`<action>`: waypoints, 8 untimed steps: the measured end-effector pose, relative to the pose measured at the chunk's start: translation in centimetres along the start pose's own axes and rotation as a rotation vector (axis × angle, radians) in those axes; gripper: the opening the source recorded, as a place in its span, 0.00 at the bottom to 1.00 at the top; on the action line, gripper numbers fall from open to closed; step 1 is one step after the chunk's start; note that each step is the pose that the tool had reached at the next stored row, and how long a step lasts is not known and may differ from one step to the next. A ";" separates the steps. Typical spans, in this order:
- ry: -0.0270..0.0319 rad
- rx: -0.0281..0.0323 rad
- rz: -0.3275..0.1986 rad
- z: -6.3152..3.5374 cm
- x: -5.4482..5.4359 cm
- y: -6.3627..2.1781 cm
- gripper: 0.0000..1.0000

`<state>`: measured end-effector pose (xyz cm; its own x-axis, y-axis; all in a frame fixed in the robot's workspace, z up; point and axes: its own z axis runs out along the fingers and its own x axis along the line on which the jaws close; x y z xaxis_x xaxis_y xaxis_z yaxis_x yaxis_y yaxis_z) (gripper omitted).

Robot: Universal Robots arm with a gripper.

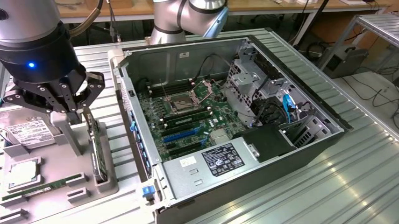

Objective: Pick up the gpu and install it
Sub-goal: 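Pick up the gpu and move the gpu toward the slot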

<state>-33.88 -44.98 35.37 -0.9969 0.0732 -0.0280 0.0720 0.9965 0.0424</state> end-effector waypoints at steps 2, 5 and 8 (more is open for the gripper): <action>-0.0001 -0.0001 0.000 0.00 0.0 0.00 0.11; 0.0000 0.0002 0.000 0.01 0.0 0.00 0.24; -0.0003 0.0004 0.000 0.37 0.0 -0.02 0.29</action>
<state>-33.88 -44.98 35.00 -0.9969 0.0732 -0.0283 0.0720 0.9965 0.0420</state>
